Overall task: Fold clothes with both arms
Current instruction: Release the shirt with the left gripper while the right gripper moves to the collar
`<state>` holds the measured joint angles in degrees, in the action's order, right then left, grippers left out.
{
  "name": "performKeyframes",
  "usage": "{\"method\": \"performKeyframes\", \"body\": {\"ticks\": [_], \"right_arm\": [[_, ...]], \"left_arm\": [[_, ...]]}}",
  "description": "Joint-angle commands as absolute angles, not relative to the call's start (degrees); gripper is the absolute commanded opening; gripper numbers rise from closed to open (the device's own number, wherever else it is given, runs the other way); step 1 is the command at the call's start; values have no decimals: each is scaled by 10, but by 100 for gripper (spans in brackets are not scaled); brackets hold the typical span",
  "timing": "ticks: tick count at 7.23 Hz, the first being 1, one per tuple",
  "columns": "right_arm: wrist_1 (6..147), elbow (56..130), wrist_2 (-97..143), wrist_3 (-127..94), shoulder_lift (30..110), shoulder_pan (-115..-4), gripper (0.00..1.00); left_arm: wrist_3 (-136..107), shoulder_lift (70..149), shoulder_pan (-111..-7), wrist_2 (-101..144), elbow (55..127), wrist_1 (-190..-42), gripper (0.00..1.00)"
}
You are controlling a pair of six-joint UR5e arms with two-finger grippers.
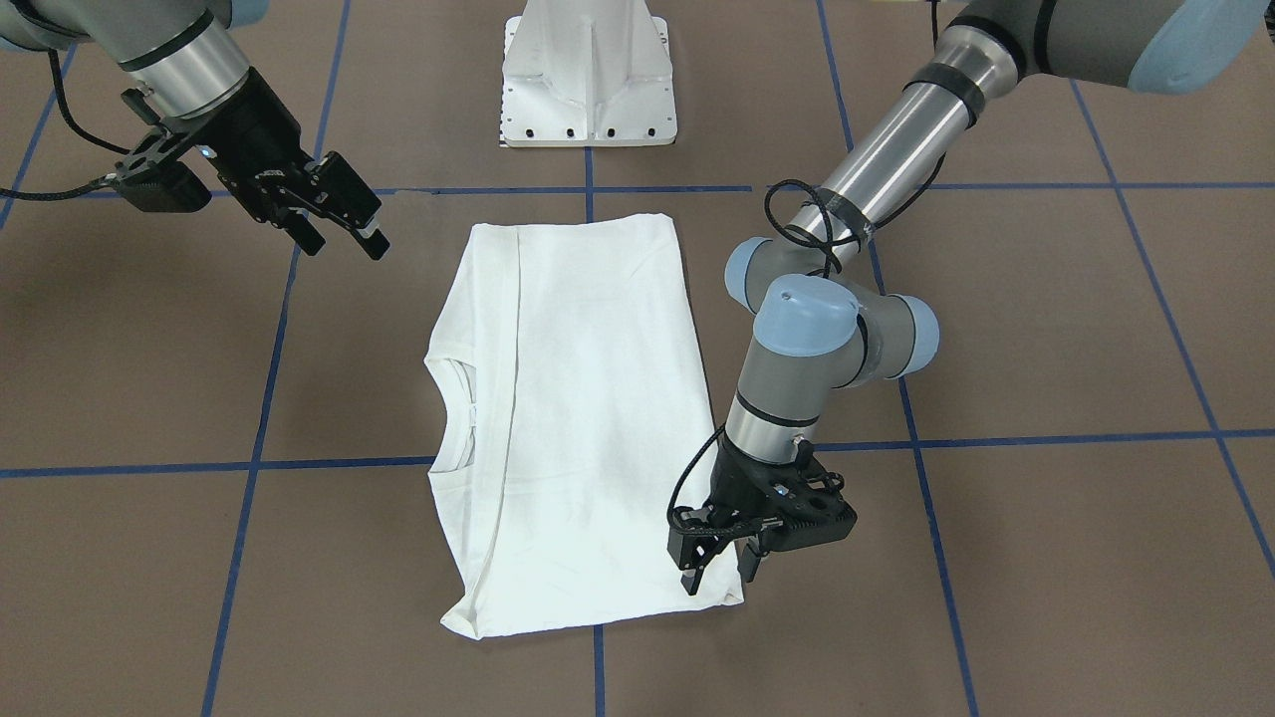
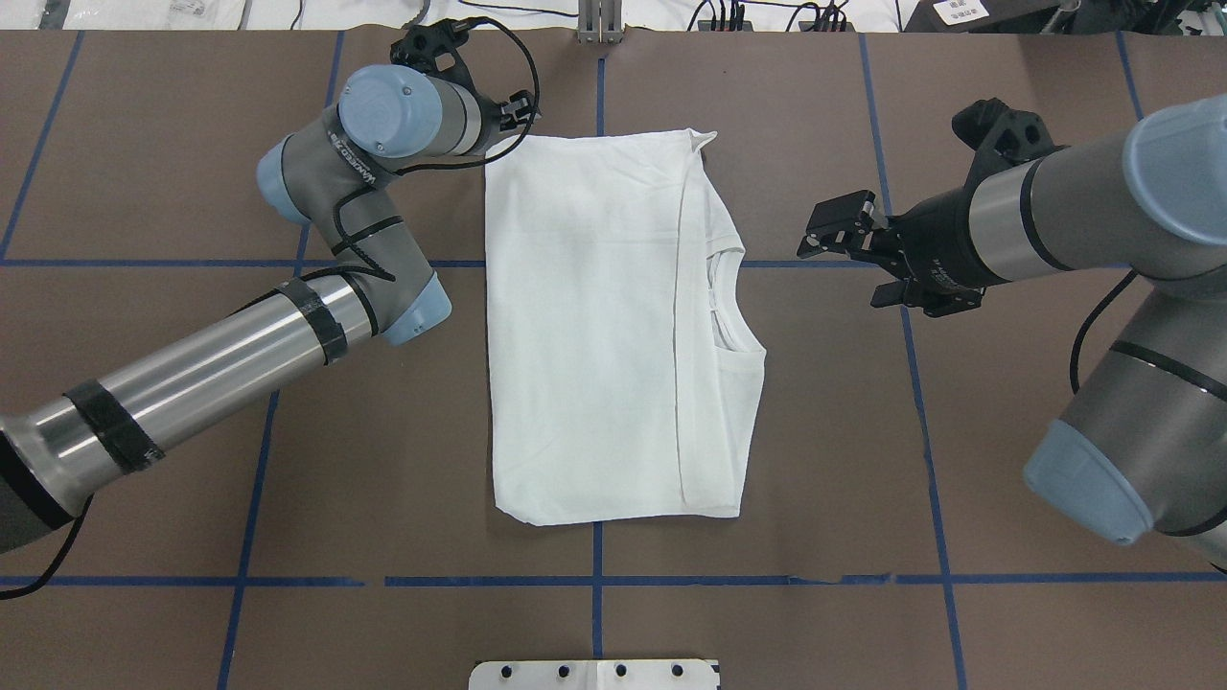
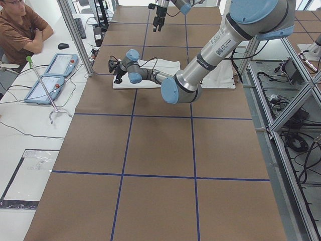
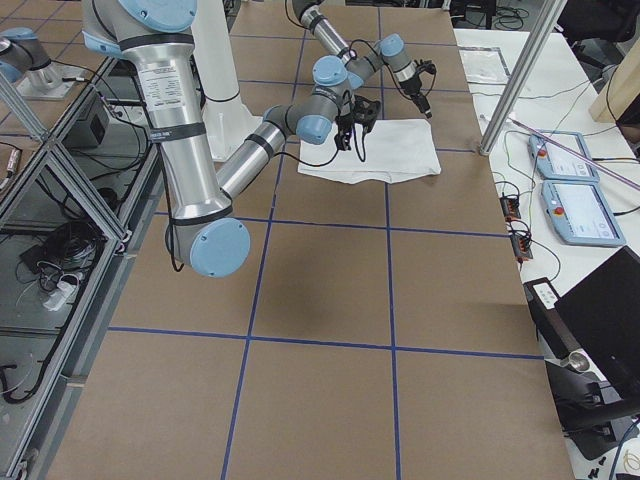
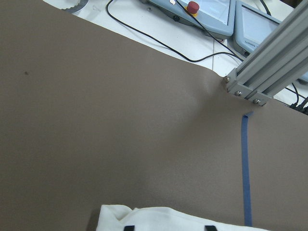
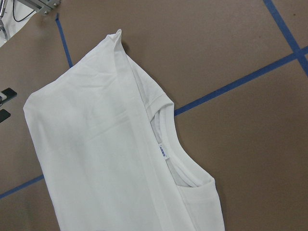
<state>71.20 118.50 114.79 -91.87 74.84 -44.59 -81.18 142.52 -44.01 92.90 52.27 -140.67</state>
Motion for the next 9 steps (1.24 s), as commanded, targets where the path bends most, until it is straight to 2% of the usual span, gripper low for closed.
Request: {"method": "performKeyframes", "body": {"ticks": [1, 2, 4, 6, 8, 9], "right_arm": [[779, 1145, 1142, -881, 692, -445, 100], [830, 1120, 1133, -834, 653, -445, 100], [845, 1025, 1123, -765, 587, -443, 100], [845, 981, 1124, -717, 562, -440, 100], [845, 924, 1108, -714, 519, -440, 100], [842, 857, 1094, -696, 471, -440, 100]], "left_arm": [[-781, 1407, -475, 993, 542, -1398, 100], [-775, 1364, -494, 1041, 592, -1397, 100], [-724, 1263, -517, 1090, 722, -1395, 100], [-722, 1206, -533, 1157, 799, -1390, 100], [-722, 1178, -541, 1171, 831, -1376, 100], [-718, 1177, -543, 1171, 835, -1376, 100]]}}
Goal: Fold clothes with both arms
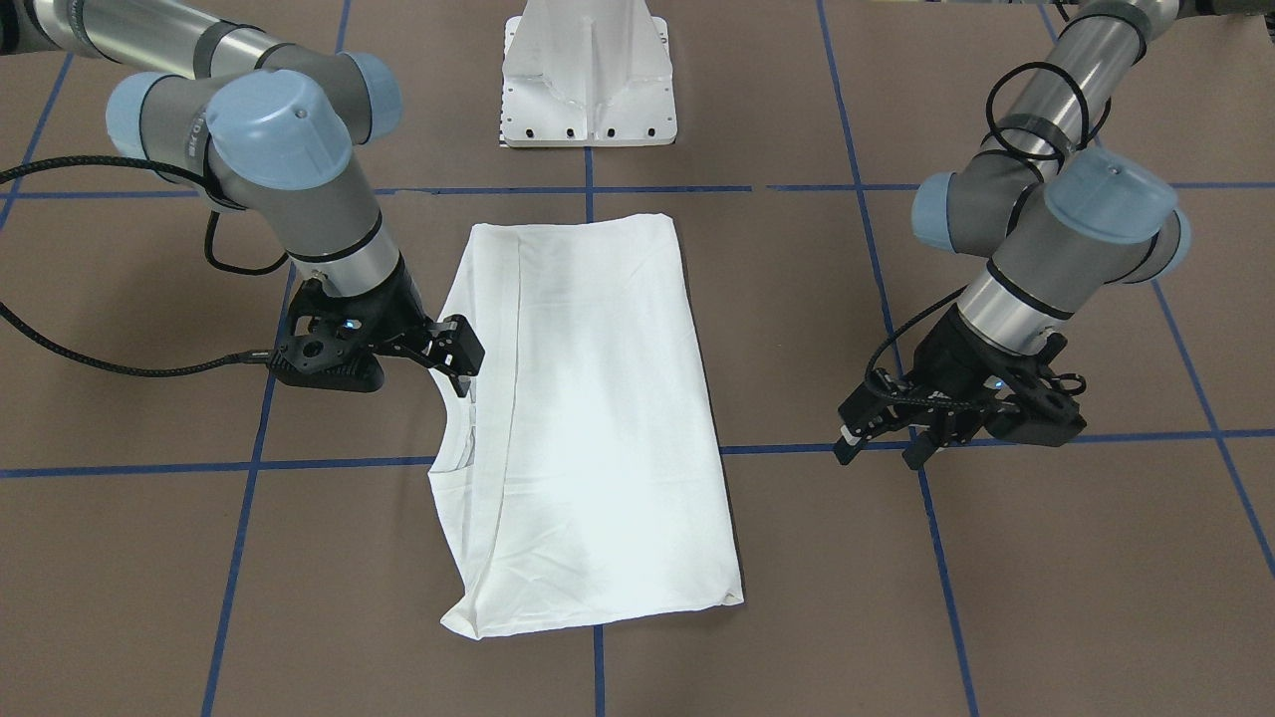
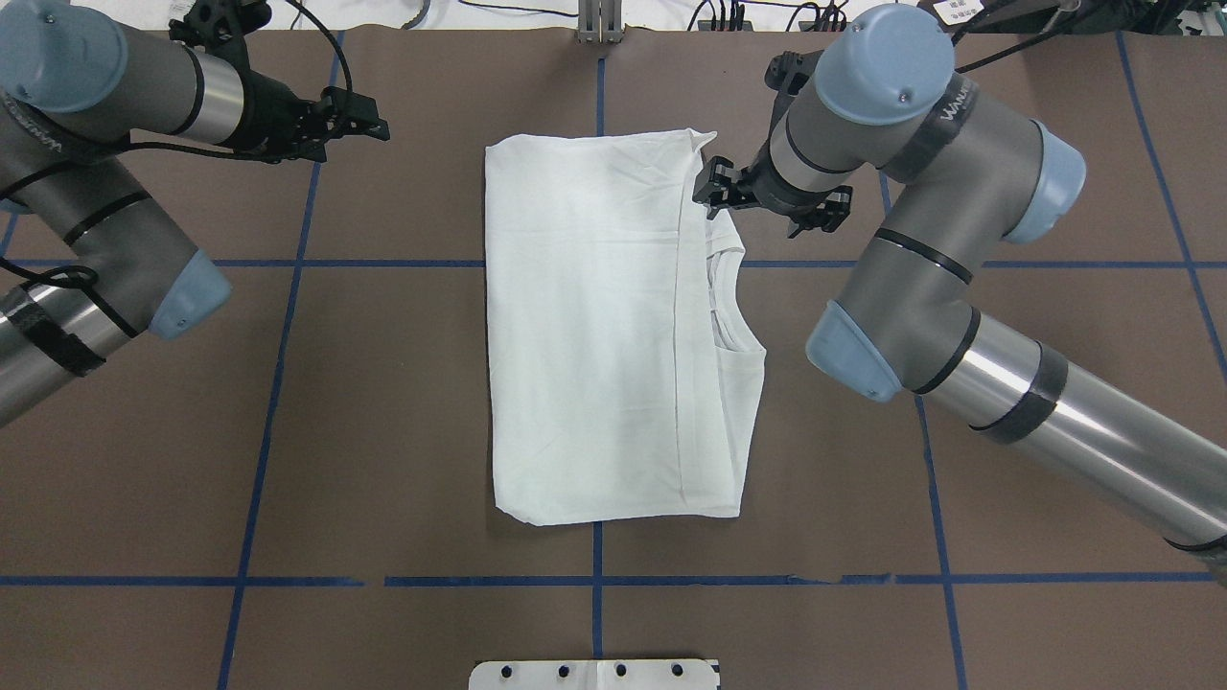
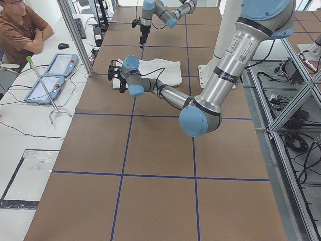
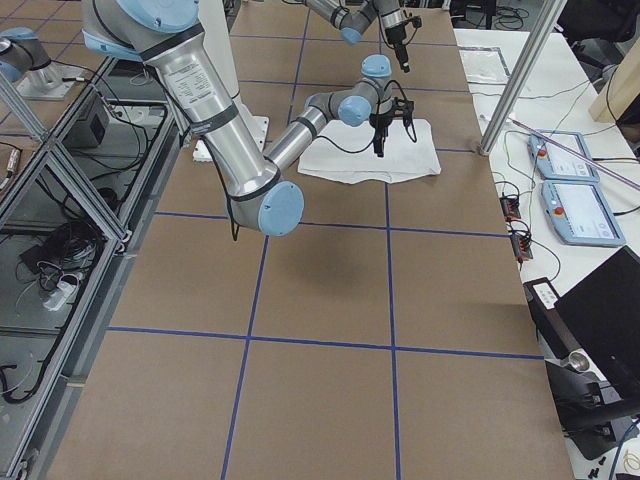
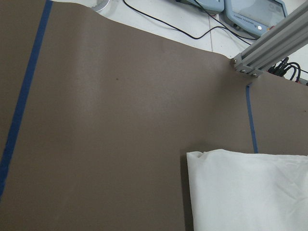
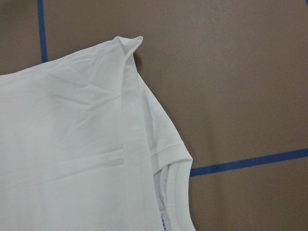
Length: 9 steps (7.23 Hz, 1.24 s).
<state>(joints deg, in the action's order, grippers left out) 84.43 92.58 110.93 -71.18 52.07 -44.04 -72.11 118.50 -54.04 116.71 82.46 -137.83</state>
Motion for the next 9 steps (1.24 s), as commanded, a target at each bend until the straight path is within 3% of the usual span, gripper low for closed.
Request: {"method": "performKeyframes", "body": {"ticks": [1, 5, 9], "right_arm": [[840, 817, 1090, -678, 449, -442, 100], [717, 590, 999, -661, 345, -441, 100], [693, 570, 964, -620, 345, -435, 100]], "left_arm": [[-715, 1163, -547, 1172, 856, -1375, 100], [-699, 1138, -558, 1172, 902, -1361, 100], [-698, 1142, -562, 1171, 902, -1360, 100]]}}
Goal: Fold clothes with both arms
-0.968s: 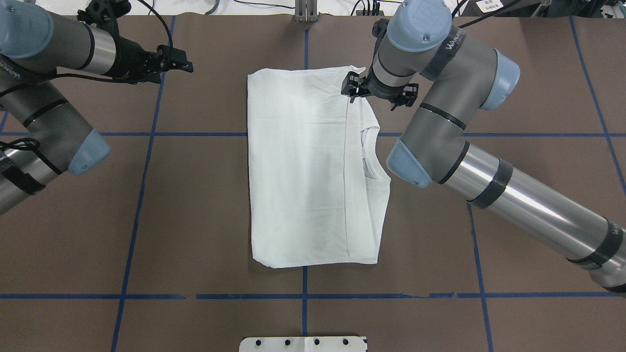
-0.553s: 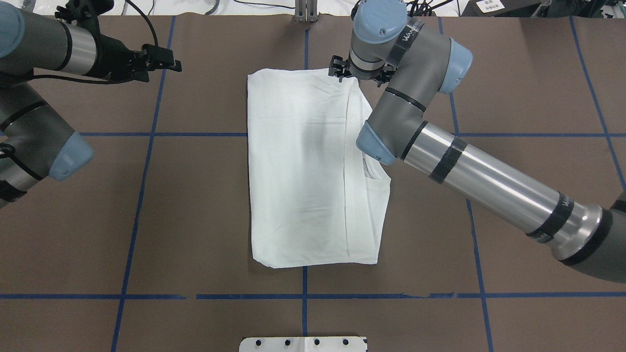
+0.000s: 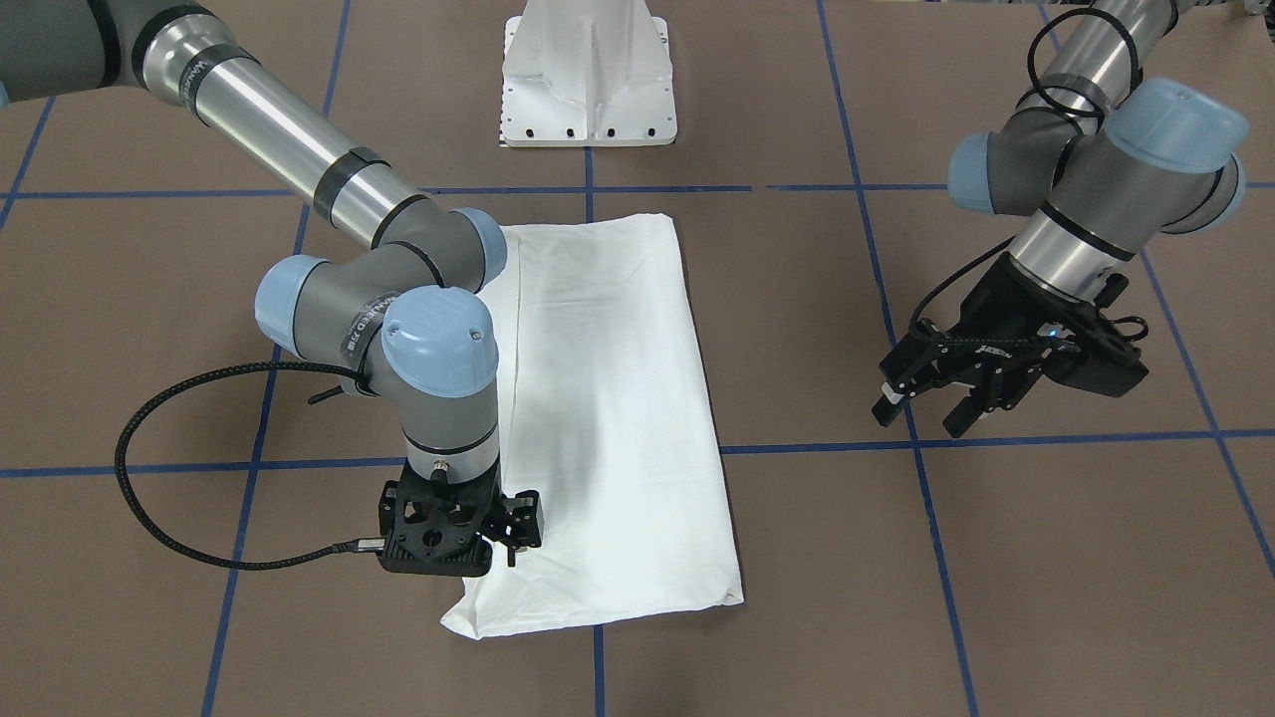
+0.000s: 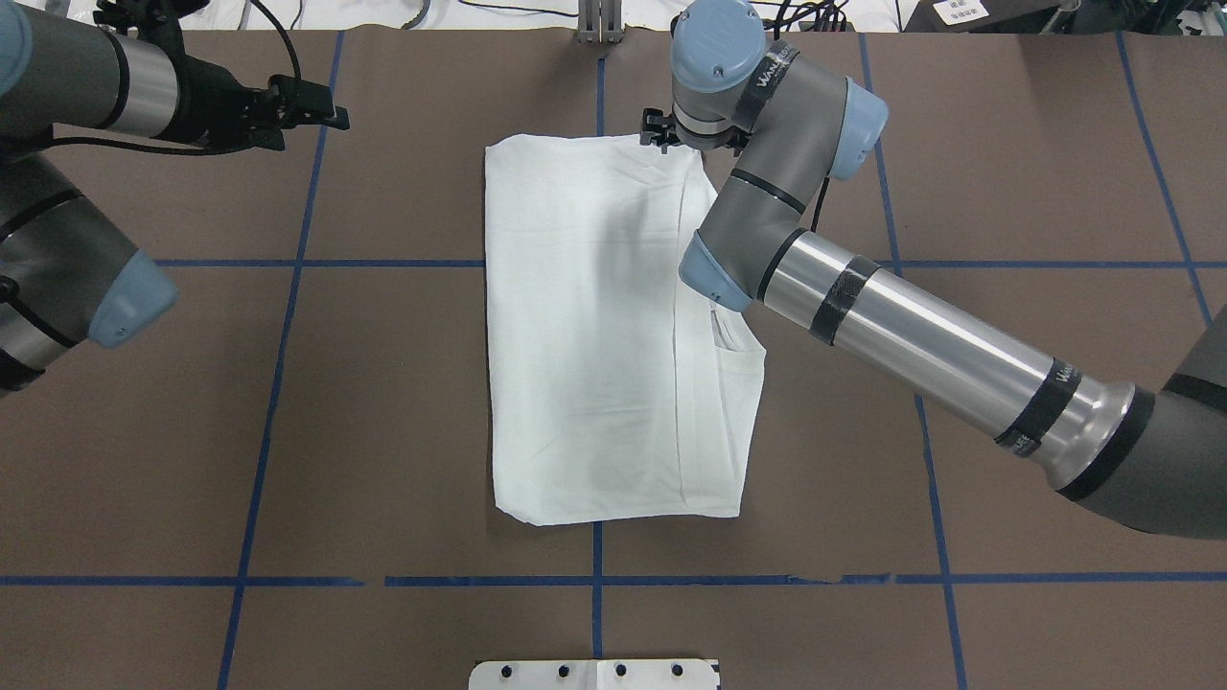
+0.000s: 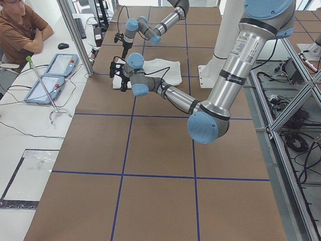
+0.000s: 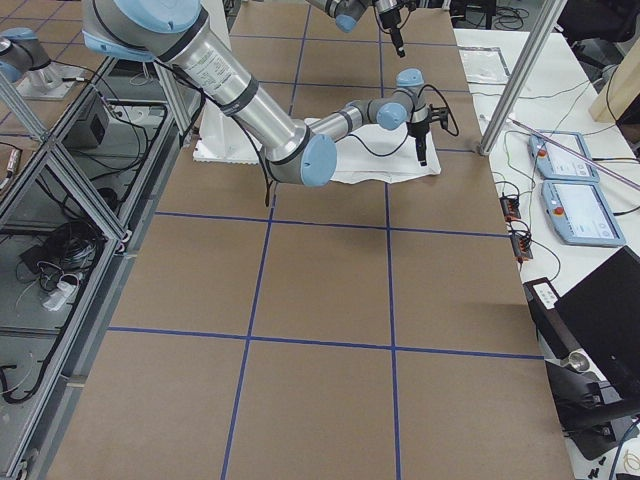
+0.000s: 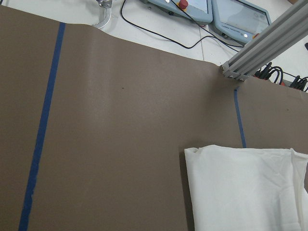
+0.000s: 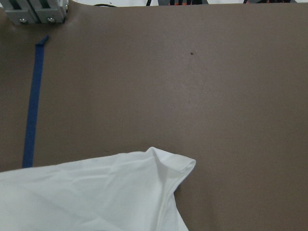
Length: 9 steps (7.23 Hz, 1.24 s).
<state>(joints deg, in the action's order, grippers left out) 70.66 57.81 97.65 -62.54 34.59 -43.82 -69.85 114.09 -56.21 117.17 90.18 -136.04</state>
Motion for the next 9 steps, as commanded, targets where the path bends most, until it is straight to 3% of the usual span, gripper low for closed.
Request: {"method": "performKeyframes", "body": {"ticks": [1, 9], "right_arm": [[636, 536, 935, -620, 345, -425, 100], [646, 519, 940, -576, 349, -420, 100]], "left_arm": [[-698, 1142, -562, 1170, 901, -1360, 100], [-698, 1143, -561, 1168, 894, -1361, 100]]}}
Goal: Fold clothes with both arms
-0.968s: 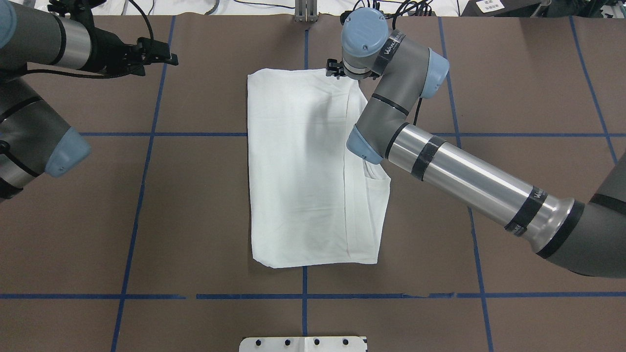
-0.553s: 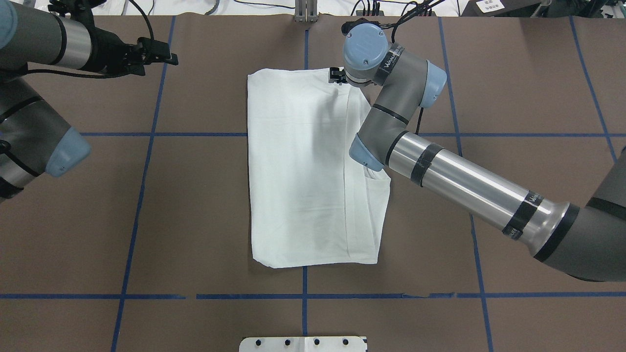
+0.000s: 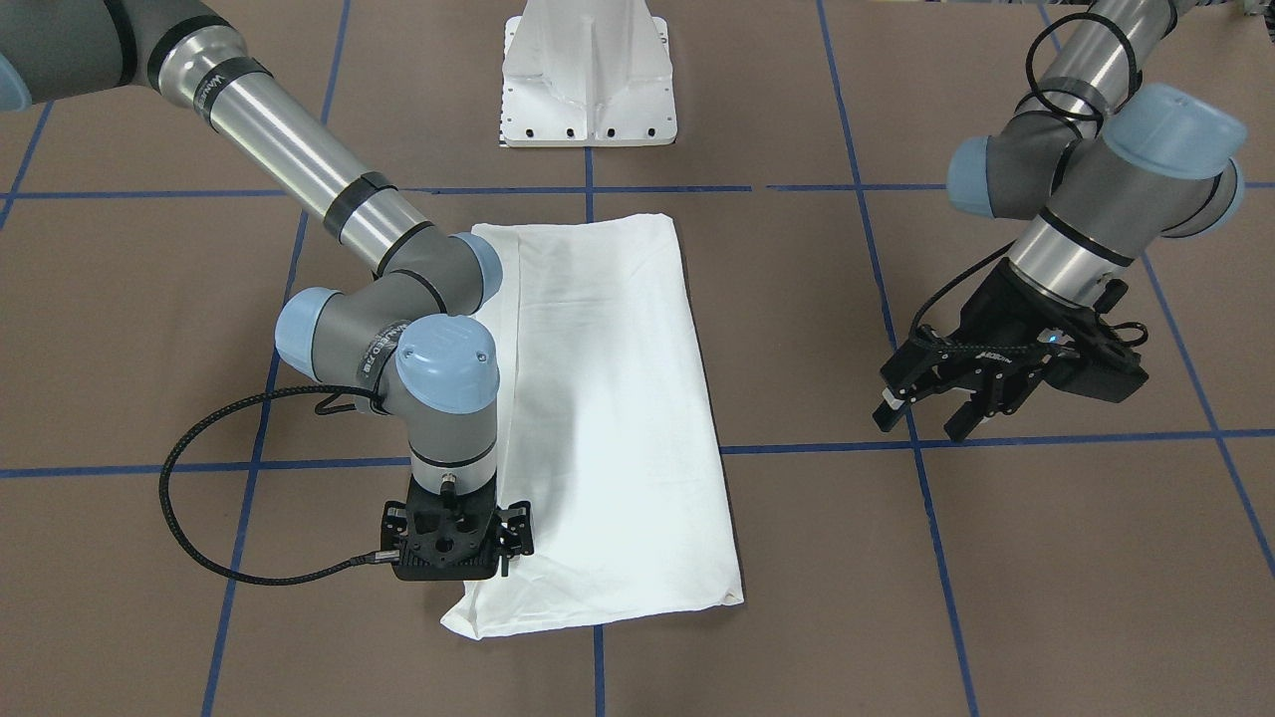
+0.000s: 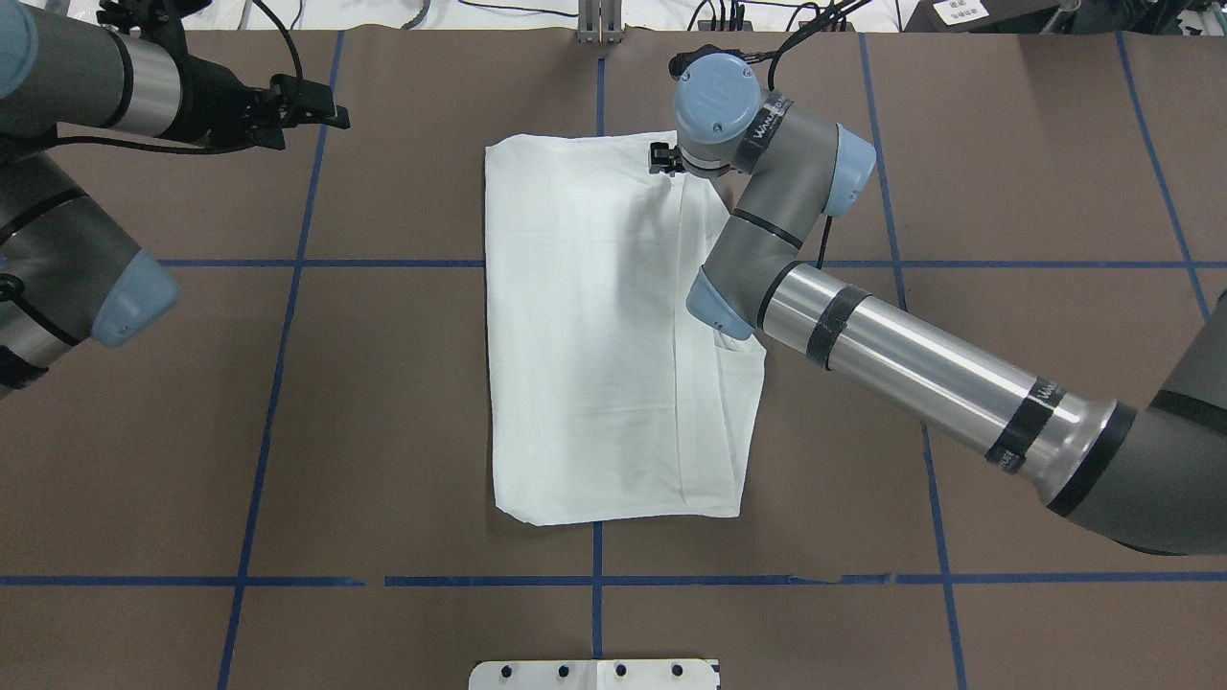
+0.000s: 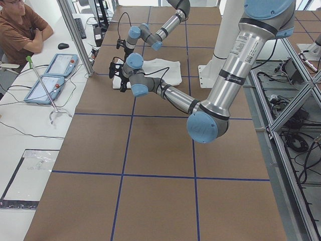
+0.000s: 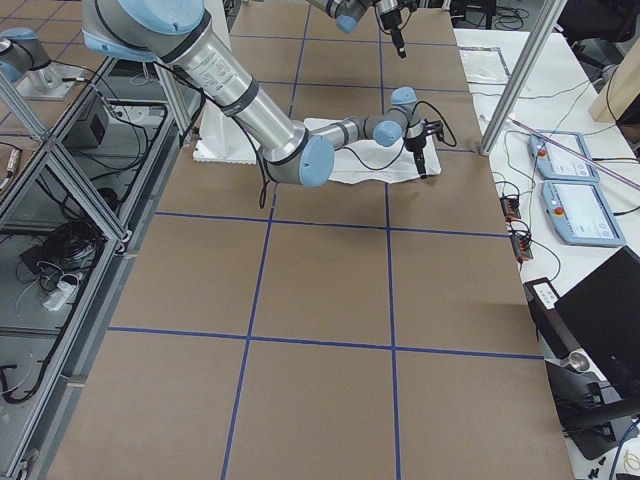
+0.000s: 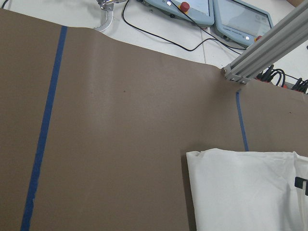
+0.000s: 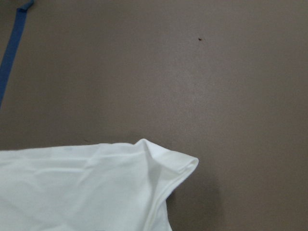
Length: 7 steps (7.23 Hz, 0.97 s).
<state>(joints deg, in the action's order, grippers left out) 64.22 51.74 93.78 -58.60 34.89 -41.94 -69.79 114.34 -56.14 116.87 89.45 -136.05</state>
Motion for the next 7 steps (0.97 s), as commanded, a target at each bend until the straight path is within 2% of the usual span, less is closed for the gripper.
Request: {"method": "performKeyframes", "body": {"ticks": [1, 7], "right_arm": [[663, 522, 940, -570, 349, -420, 100], [680, 530, 952, -554, 350, -425, 100]], "left_arm": [[-698, 1144, -560, 1168, 894, -1361, 100], [-698, 1148, -560, 1167, 893, -1361, 100]]}}
